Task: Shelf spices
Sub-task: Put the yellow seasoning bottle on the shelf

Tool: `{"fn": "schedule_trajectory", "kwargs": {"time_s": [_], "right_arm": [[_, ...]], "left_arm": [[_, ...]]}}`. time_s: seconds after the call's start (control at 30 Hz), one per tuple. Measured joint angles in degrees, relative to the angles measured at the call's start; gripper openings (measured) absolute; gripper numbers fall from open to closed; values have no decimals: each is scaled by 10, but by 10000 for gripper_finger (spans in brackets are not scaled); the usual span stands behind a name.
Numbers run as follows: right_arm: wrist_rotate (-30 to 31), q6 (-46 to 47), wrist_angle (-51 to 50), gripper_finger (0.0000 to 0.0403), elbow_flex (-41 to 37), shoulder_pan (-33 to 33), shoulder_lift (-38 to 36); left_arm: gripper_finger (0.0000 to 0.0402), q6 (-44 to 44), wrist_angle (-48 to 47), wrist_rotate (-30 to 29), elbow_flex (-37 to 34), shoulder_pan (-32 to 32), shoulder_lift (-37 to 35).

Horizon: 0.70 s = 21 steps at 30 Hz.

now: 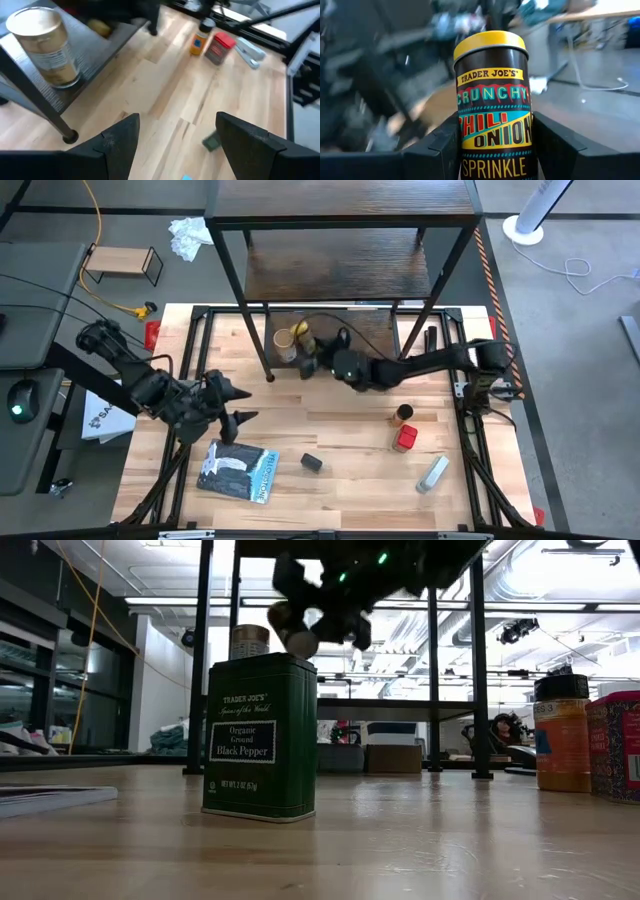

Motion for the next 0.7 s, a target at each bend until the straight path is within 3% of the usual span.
{"fn": "schedule_trajectory", "kwargs": {"time_s": [0.17,0.3,0.5,0.6,0.7], "right_arm": [[29,-1,159,192,0,-25,56],[53,-34,211,192,0,-6,61],[181,-140,216,192,-1,50,50],[214,-86,224,192,-51,57,52],[241,-67,339,192,-140,62,55]], "left_arm": [[259,28,3,-23,0,-43,-10],[259,47,-1,-75,0,-71,-31],[259,35,-26,-157,0,-80,-70],[259,24,-35,-158,0,-80,-78],[259,23,-34,-158,0,-80,-79]]}}
